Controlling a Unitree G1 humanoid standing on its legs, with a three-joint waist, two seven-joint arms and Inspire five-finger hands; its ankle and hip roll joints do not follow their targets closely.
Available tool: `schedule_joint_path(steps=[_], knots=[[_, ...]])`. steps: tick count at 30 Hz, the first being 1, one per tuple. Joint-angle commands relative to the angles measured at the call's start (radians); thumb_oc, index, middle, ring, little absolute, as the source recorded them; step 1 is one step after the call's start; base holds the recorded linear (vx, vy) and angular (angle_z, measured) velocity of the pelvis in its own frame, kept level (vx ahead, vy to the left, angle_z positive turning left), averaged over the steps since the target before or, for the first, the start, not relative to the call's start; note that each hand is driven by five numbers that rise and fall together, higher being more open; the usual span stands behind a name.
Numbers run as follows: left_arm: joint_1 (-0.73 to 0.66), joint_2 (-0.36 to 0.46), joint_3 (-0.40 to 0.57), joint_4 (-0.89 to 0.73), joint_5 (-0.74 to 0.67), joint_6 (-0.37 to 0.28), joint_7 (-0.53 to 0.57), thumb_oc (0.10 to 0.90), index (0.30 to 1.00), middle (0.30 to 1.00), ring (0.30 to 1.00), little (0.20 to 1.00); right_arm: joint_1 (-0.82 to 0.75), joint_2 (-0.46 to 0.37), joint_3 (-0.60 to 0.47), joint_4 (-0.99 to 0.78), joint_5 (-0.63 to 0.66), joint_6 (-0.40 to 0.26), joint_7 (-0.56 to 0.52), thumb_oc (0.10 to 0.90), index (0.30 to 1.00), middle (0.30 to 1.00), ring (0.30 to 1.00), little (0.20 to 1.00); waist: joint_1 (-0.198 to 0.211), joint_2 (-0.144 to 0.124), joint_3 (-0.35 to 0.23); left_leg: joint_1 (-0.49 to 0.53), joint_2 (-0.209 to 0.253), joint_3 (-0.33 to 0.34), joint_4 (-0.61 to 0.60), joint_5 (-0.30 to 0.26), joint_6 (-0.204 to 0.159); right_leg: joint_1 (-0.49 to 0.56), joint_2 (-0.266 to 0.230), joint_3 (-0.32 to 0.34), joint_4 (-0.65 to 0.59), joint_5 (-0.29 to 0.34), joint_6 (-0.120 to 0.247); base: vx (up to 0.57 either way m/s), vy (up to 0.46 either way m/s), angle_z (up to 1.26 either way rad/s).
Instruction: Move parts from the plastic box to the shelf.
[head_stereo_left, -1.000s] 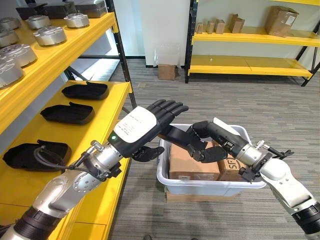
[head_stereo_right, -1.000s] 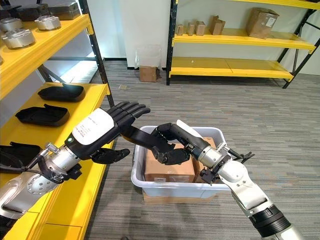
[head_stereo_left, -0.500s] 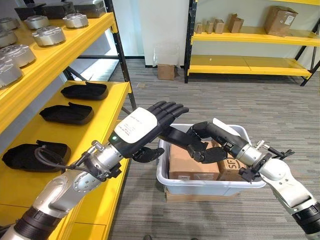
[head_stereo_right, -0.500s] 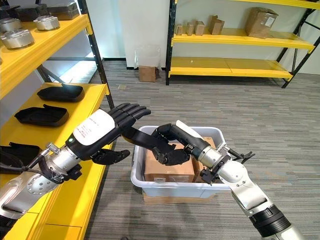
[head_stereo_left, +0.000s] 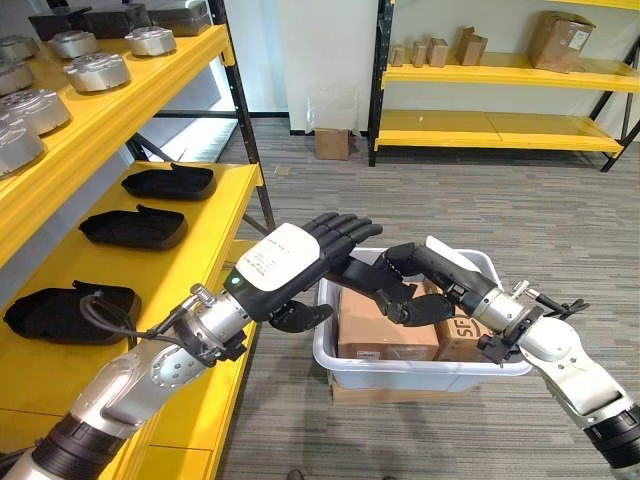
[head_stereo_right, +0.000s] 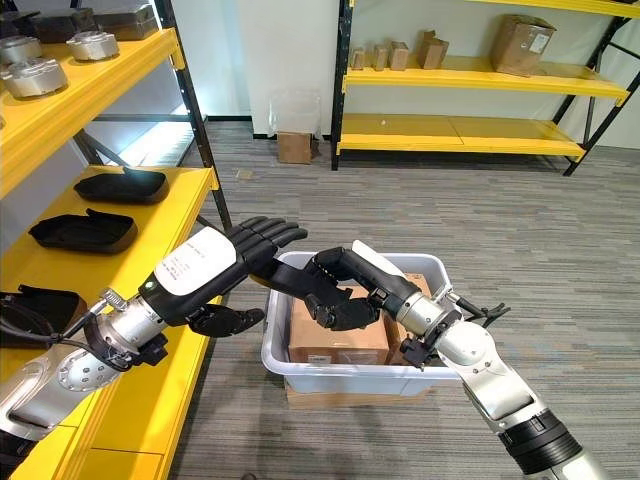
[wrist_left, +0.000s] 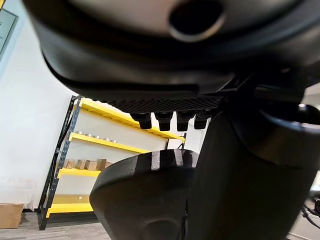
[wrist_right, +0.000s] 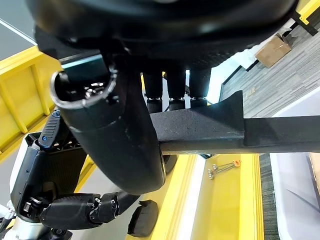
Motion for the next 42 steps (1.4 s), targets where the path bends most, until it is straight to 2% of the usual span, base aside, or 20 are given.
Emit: schedule_joint_path(steps=[1,37,38,39,40,41,42], knots=[[-0.121,-0.012,0.000,0.000,-0.074,-0.014,0.047,0.900,1.000,1.000,1.000,1.000,-0.181,-0.014,-0.075,-0.040,0.041,-0.112,-0.083,0.400,0.300,0.300,0.300,0.300,0.000,-0.028,-0.079,0.037,0.107,-0.035,0.056,-0.133,-0.044,-0.053,-0.085,-0.008,0.069,-0.102,0.048,0.00,0.000,0.00],[-0.154,0.000,-0.073,0.075,-0.049,-0.007,0.013,0.900,1.000,1.000,1.000,1.000,-0.200,0.022,-0.086,-0.039,0.039,-0.114,-0.106,0.400,0.300,0.300,0.300,0.300,-0.007,-0.021,-0.081,0.041,0.105,-0.028,0.053,-0.134,-0.043,-0.053,-0.084,-0.006,0.069,-0.101,0.049,0.00,0.000,0.00],[-0.155,0.001,-0.077,0.082,-0.046,-0.005,0.011,0.873,0.962,0.962,0.962,0.962,-0.203,0.025,-0.085,-0.038,0.040,-0.113,-0.105,0.400,0.300,0.300,0.300,0.300,-0.007,-0.021,-0.082,0.041,0.105,-0.028,0.053,-0.134,-0.043,-0.054,-0.084,-0.006,0.069,-0.101,0.050,-0.03,0.002,0.00],[-0.157,0.001,-0.078,0.083,-0.045,-0.006,0.012,0.761,0.805,0.805,0.805,0.805,-0.203,0.025,-0.085,-0.038,0.040,-0.113,-0.105,0.400,0.300,0.300,0.300,0.300,-0.007,-0.021,-0.080,0.035,0.105,-0.028,0.055,-0.126,-0.042,-0.060,-0.083,-0.005,0.070,-0.094,0.049,-0.04,0.000,0.00],[-0.164,0.002,-0.089,0.101,-0.045,-0.004,0.008,0.435,0.349,0.349,0.349,0.349,-0.206,0.025,-0.080,-0.036,0.042,-0.115,-0.104,0.400,0.300,0.300,0.300,0.300,-0.008,-0.021,-0.080,0.035,0.105,-0.028,0.057,-0.126,-0.043,-0.059,-0.083,-0.004,0.072,-0.095,0.049,0.00,0.000,0.00],[-0.171,0.004,-0.097,0.106,-0.045,-0.005,0.004,0.400,0.300,0.300,0.300,0.300,-0.207,0.027,-0.082,-0.035,0.045,-0.114,-0.105,0.400,0.300,0.300,0.300,0.300,-0.009,-0.021,-0.081,0.040,0.106,-0.028,0.055,-0.134,-0.043,-0.055,-0.084,-0.006,0.071,-0.102,0.049,0.00,0.000,0.00],[-0.172,0.004,-0.097,0.106,-0.045,-0.005,0.004,0.400,0.300,0.300,0.300,0.300,-0.207,0.027,-0.082,-0.035,0.045,-0.114,-0.106,0.400,0.300,0.300,0.300,0.300,-0.008,-0.022,-0.079,0.035,0.106,-0.028,0.057,-0.126,-0.043,-0.059,-0.083,-0.005,0.072,-0.095,0.049,0.03,0.004,0.01]])
